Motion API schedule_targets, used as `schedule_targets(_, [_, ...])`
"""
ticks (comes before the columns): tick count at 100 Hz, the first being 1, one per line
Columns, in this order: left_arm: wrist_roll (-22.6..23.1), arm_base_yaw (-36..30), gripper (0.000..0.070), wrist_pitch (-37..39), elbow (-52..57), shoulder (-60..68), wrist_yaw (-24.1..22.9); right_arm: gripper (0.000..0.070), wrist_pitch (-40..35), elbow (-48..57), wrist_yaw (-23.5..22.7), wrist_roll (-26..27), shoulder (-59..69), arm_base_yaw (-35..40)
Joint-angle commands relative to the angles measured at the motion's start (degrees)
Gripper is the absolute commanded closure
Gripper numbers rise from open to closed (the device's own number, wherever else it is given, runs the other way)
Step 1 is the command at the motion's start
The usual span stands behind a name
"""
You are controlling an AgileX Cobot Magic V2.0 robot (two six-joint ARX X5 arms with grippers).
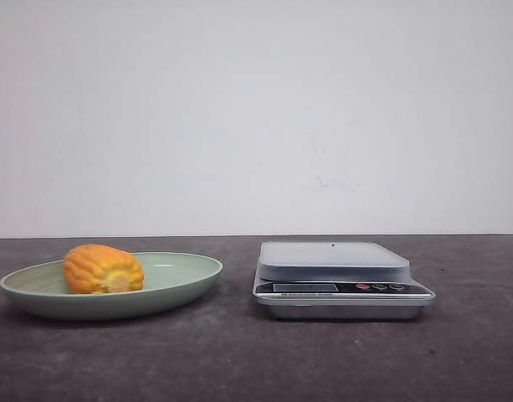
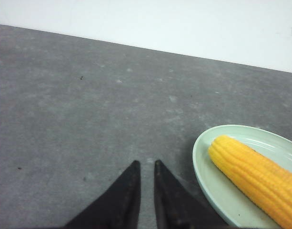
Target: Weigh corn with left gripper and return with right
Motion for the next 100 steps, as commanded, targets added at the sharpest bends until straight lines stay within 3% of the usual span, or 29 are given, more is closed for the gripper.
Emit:
schedule_targets(1, [0.48,0.09,0.0696,-0.02,-1.01,-0.07,0.04,0.0685,2.23,0.57,1.86,-2.54,-0.11,0.00])
schedule_targets(8, [0.48,0.09,0.0696,-0.02,-1.01,-0.07,0.04,0.0685,7.02,-1.05,4.35,-5.03,-0.48,-1.25])
schedule_targets(24, [0.48,0.09,0.0696,-0.02,-1.01,-0.07,0.04,0.0685,24.09,-12.39,4.04,-11.82,-3.78,-10.64])
schedule_targets(37, [0.48,0.09,0.0696,-0.02,-1.01,-0.07,0.02,0.0685,37.46,-24.55,1.07,-12.15,-7.15,-15.67])
schedule_targets(55, [0.48,0.09,0.0696,-0.04,-1.01,-0.07,0.04,0.0685,50.66,-39.54,-1.07,-12.02,-8.35,-15.52])
schedule_targets(77, [0.48,0.09,0.0696,-0.04,-1.01,-0.07,0.04,0.0685,56.83,-50.73,-1.01,-8.79,-8.35,-14.27])
schedule_targets(100, [0.48,0.09,0.0696,-0.04,-1.01,-0.07,0.04,0.0685,52.06,-53.02,-2.01,-8.00,-8.37,-12.44])
